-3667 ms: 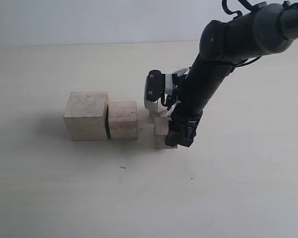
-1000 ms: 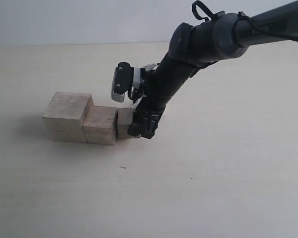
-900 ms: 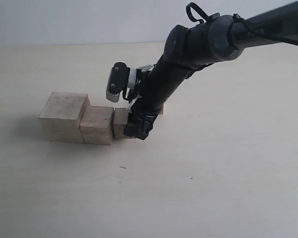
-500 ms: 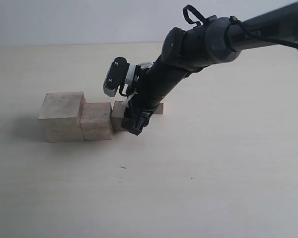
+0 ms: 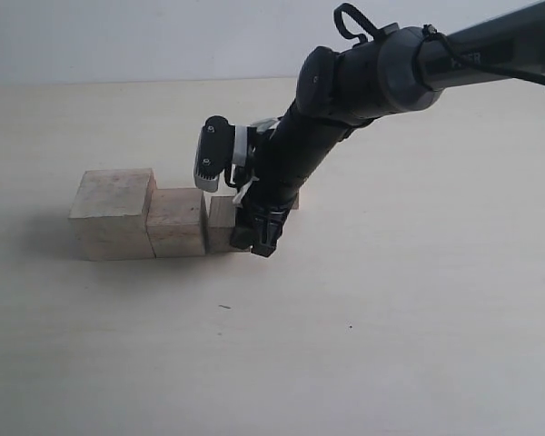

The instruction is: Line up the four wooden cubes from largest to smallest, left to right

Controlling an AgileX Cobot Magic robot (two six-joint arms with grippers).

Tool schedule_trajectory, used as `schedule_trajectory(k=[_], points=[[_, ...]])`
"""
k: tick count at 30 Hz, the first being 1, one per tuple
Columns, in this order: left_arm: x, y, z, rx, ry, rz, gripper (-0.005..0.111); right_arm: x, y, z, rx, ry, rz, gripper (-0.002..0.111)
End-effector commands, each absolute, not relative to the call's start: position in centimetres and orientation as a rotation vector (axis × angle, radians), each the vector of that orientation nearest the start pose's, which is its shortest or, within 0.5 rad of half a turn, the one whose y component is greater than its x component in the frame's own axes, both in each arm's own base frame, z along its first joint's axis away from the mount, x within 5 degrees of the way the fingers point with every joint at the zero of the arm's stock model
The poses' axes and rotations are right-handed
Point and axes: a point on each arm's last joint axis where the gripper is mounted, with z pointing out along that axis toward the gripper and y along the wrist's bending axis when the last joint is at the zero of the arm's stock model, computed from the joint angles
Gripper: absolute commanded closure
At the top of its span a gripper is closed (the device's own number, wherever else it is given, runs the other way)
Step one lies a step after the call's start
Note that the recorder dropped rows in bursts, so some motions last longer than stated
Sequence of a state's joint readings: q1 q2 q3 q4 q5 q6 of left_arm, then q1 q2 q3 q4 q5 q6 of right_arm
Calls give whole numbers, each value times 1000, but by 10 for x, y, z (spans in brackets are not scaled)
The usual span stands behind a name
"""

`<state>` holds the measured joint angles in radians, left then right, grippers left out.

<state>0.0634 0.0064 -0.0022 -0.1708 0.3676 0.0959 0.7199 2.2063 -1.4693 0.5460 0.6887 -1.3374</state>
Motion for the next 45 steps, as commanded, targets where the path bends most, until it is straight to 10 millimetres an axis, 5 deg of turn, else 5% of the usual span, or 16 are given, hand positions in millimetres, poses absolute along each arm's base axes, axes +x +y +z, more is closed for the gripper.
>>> schedule_trajectory(k=[1, 17, 22, 27, 30, 36, 45], points=[[53, -2, 181, -69, 1836, -57, 107, 306, 312, 108, -2125, 1794, 461, 108], [53, -2, 181, -69, 1836, -57, 107, 308, 315, 88, -2099, 1815, 475, 107], [53, -2, 181, -69, 1836, -57, 107, 304, 314, 90, -2127, 1817, 508, 80], [53, -2, 181, -69, 1836, -57, 107, 305, 314, 103, -2104, 1794, 494, 38], [53, -2, 181, -69, 1836, -57, 107, 307, 315, 114, -2068, 1786, 474, 22], [53, -2, 181, -69, 1836, -57, 107, 309, 313, 143, -1994, 1798, 423, 17], [53, -2, 181, -69, 1836, -57, 107, 320, 293, 196, -1813, 1884, 108, 18]])
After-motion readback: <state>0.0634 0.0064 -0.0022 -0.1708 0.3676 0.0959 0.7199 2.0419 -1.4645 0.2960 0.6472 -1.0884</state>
